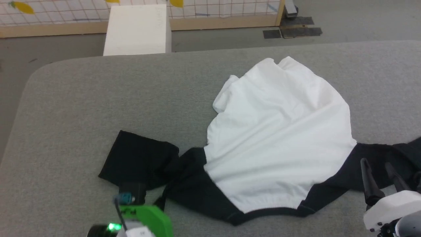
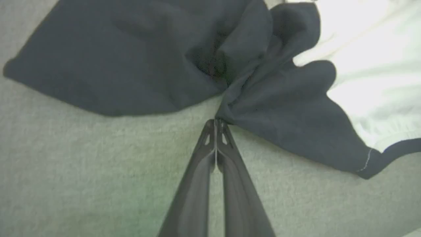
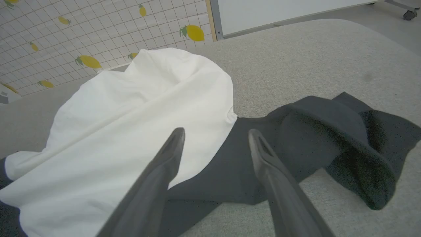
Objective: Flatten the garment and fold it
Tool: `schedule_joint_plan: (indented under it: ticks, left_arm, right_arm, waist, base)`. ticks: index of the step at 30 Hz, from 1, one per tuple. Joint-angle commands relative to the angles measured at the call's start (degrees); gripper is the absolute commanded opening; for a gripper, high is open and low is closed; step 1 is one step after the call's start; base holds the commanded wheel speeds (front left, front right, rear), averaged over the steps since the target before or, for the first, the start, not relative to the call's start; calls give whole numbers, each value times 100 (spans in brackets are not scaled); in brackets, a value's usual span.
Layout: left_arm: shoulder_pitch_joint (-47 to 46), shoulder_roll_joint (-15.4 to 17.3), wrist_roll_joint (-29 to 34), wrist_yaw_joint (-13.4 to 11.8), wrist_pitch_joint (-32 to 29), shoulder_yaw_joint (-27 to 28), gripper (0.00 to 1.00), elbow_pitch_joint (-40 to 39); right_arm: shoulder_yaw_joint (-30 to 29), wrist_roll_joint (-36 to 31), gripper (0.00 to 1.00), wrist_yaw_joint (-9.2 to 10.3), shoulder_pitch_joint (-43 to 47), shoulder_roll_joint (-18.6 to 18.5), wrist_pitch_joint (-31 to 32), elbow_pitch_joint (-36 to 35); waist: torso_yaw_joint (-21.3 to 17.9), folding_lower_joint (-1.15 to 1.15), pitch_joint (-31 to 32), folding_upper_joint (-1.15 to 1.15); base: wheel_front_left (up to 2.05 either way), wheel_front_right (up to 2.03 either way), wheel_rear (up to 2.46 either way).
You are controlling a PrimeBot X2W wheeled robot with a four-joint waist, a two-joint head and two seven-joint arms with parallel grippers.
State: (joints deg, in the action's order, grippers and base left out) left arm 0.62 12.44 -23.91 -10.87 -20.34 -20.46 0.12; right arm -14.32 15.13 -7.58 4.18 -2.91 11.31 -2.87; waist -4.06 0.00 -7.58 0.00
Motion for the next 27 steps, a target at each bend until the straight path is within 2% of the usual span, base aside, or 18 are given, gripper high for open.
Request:
schedule_joint_plan:
  ticks: [1, 6, 7, 8, 9, 13, 16, 21, 24, 27]
  left_arm:
    - [322, 111, -74, -99, -165, 10, 0, -229]
    - [1005, 214, -312, -271, -790, -67, 0, -751]
    - [1090, 220, -375, -285, -919, -90, 27, -792]
    - [1140, 222, -425, -280, -1014, -116, 91, -829]
    - [1168, 224, -465, -273, -1076, -134, 100, -888]
    - [1106, 189, -471, -287, -911, -61, 100, -1090]
    - [906, 161, -346, -231, -463, 35, 100, -1261]
    - [485, 89, -150, 21, 151, -44, 100, -1122]
    - [231, 65, -68, 151, 142, -205, 100, -806]
    - [-122, 94, 164, 118, -92, -367, 100, -247]
  right_arm:
    - [-24, -4, 100, 9, 92, 3, 45, -50]
    - [-55, -47, 100, 9, 96, 3, 163, -156]
    - [-50, -58, 100, 9, 90, 3, 189, -175]
    - [-49, -59, 100, 9, 82, 3, 205, -188]
    - [-46, -56, 100, 9, 73, 3, 225, -199]
    - [-31, -63, 100, 9, 62, 3, 262, -231]
    - [-17, -75, 100, 9, 67, 3, 256, -255]
    - [34, -92, 100, 9, 49, 3, 241, -287]
    - [67, -69, 100, 9, 40, 3, 224, -291]
    - [132, -26, 100, 9, 9, 3, 198, -265]
  waist:
    - [167, 0, 80, 0]
    - [410, 0, 108, 0]
    - [451, 0, 110, 0]
    - [482, 0, 111, 0]
    - [516, 0, 115, 0]
    - [597, 0, 133, 0]
    - [613, 0, 138, 0]
    - [550, 0, 111, 0]
    - [492, 0, 81, 0]
    - [381, 0, 34, 0]
  base:
    - [0, 0, 0]
    - [0, 0, 0]
    - [0, 0, 0]
    - [0, 0, 0]
    - [0, 0, 0]
    - [0, 0, 0]
    - [0, 0, 0]
    - [0, 0, 0]
    - [0, 0, 0]
    - [0, 0, 0]
